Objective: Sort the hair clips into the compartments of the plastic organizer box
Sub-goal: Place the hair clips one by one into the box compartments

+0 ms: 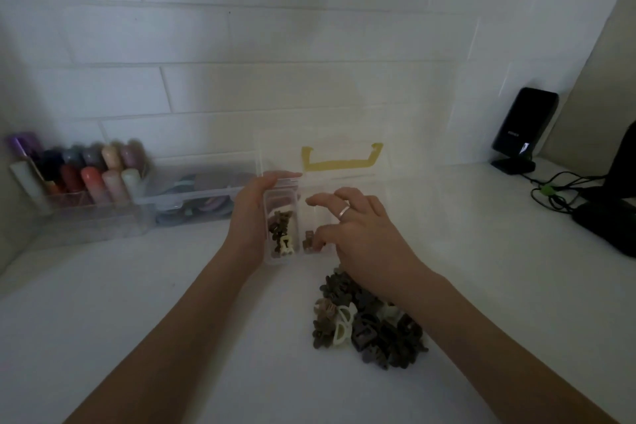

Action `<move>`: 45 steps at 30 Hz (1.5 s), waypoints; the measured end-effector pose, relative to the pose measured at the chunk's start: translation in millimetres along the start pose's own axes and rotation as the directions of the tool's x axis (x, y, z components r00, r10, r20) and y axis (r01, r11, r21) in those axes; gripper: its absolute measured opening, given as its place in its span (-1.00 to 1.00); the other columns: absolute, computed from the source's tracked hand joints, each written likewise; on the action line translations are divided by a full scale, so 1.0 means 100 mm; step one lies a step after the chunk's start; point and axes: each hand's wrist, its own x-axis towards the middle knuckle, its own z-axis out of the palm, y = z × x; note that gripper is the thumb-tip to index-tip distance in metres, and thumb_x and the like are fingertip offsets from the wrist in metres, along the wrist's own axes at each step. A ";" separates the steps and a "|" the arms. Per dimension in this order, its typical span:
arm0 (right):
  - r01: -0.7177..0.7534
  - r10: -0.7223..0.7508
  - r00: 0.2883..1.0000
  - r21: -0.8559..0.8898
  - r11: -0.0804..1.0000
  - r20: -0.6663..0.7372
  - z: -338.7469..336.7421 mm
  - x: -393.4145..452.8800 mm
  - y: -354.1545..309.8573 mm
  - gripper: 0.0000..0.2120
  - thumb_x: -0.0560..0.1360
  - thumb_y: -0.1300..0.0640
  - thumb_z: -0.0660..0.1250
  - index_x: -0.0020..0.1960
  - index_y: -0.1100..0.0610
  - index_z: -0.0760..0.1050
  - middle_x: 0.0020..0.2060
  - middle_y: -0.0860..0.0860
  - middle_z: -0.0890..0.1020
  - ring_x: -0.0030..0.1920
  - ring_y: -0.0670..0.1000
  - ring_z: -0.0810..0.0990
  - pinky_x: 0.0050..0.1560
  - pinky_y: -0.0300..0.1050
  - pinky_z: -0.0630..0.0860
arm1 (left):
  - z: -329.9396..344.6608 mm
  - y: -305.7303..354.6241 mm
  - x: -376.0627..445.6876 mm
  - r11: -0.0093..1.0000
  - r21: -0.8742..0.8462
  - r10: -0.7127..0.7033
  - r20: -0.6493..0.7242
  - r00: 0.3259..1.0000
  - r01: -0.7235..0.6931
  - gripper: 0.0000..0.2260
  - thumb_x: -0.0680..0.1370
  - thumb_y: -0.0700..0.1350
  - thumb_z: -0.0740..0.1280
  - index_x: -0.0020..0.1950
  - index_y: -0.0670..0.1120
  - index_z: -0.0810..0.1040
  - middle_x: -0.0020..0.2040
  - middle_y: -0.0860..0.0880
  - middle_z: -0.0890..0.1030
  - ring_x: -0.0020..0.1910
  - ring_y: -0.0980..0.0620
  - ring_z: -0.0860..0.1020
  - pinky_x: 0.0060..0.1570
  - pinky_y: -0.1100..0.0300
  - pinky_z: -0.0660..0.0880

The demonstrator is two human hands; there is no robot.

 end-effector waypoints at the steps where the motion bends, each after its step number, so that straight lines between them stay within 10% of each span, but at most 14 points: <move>1: 0.008 -0.007 0.999 -0.042 0.999 0.041 0.01 0.00 0.00 -0.61 0.05 0.43 0.44 -0.27 0.00 0.63 0.23 0.08 0.55 0.21 0.16 0.38 0.07 0.04 0.34 | 0.00 -0.01 0.00 1.000 -0.005 0.000 -0.002 1.000 0.000 -0.78 0.49 -0.05 0.18 -0.15 -0.08 0.59 -0.15 -0.14 0.58 -0.19 -0.09 0.56 -0.14 0.10 0.45; 13: -0.059 0.068 0.995 -0.110 0.992 0.074 -0.08 0.03 0.00 -0.43 0.18 0.42 0.09 0.11 0.09 0.50 0.16 0.01 0.56 0.06 0.14 0.50 -0.02 -0.07 0.26 | 0.03 0.00 -0.05 1.000 -0.019 0.019 -0.009 1.000 -0.019 -0.76 0.53 -0.09 0.13 -0.14 -0.09 0.58 -0.19 -0.13 0.55 -0.26 -0.03 0.53 -0.28 0.20 0.48; 20: -0.032 0.037 0.995 -0.050 0.998 0.097 -0.09 0.05 0.01 -0.57 0.26 0.48 0.26 -0.01 0.07 0.57 -0.08 -0.03 0.64 -0.05 0.09 0.54 -0.03 0.00 0.35 | 0.03 0.01 -0.05 0.999 0.025 0.043 -0.006 0.999 -0.043 -0.77 0.54 -0.09 0.12 -0.13 -0.09 0.55 -0.17 -0.13 0.55 -0.26 0.00 0.56 -0.29 0.23 0.47; 27: 0.003 0.015 0.990 -0.129 0.992 0.140 -0.05 0.02 0.00 -0.49 0.11 0.40 0.42 0.03 0.12 0.63 0.11 0.10 0.61 0.05 0.15 0.57 0.01 0.06 0.45 | 0.00 -0.01 -0.03 0.998 0.048 0.044 0.015 0.999 -0.045 -0.78 0.51 -0.07 0.14 -0.11 -0.07 0.56 -0.10 -0.16 0.54 -0.21 -0.03 0.54 -0.22 0.16 0.44; 36: -0.219 0.081 0.922 0.338 0.915 0.378 -0.50 0.10 0.04 -0.73 0.42 0.25 0.23 -0.12 -0.04 0.64 -0.17 -0.18 0.63 -0.22 -0.10 0.59 -0.13 -0.11 0.56 | -0.06 -0.01 0.01 0.996 0.079 0.042 -0.035 0.999 -0.039 -0.78 0.46 -0.03 0.18 -0.15 -0.03 0.61 -0.12 -0.10 0.60 -0.14 -0.05 0.57 -0.07 0.04 0.45; 45: -0.170 0.173 0.805 -0.057 0.984 0.567 -0.69 0.11 0.07 -0.83 0.50 -0.01 0.29 0.03 -0.21 0.60 -0.40 -0.23 0.36 -0.35 -0.19 0.39 -0.37 -0.33 0.28 | -0.06 0.02 0.01 0.999 0.040 0.031 -0.035 0.999 -0.029 -0.75 0.52 -0.07 0.16 -0.20 -0.03 0.61 -0.25 -0.03 0.61 -0.28 0.03 0.59 -0.14 0.11 0.46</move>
